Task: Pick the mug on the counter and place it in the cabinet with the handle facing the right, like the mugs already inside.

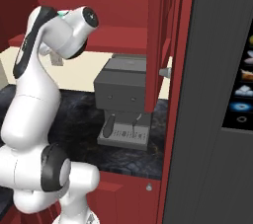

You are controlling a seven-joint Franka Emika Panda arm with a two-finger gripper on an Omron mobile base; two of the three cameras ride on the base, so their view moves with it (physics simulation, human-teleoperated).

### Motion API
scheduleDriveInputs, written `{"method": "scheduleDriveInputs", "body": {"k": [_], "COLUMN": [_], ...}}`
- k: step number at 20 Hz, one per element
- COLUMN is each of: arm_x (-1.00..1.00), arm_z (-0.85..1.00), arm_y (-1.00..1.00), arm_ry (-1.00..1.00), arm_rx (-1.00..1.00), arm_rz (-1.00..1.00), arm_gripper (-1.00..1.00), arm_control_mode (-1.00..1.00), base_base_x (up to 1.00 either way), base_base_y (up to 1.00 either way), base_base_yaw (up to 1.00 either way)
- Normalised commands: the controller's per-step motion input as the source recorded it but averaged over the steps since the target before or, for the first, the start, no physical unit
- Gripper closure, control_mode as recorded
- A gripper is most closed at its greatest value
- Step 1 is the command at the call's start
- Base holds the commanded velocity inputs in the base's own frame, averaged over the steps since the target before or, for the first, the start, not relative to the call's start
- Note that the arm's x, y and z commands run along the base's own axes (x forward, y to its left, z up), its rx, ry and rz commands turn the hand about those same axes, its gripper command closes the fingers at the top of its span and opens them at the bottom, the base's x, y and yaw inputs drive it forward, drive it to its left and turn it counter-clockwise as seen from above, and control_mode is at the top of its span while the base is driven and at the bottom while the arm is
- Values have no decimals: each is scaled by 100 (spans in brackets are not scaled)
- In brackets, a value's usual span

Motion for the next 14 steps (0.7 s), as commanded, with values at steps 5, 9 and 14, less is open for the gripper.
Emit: {"method": "scheduleDriveInputs", "body": {"k": [5, 9, 14], "arm_x": [-55, -59, -50], "arm_z": [-29, -33, -37], "arm_y": [0, 0, 0], "arm_ry": [-1, 0, 0], "arm_rx": [0, 0, 0], "arm_rz": [0, 0, 0], "arm_gripper": [-100, -100, -100], "arm_control_mode": [-100, -100, -100], "base_base_x": [0, 0, 0], "base_base_y": [0, 0, 0], "base_base_yaw": [0, 0, 0]}}
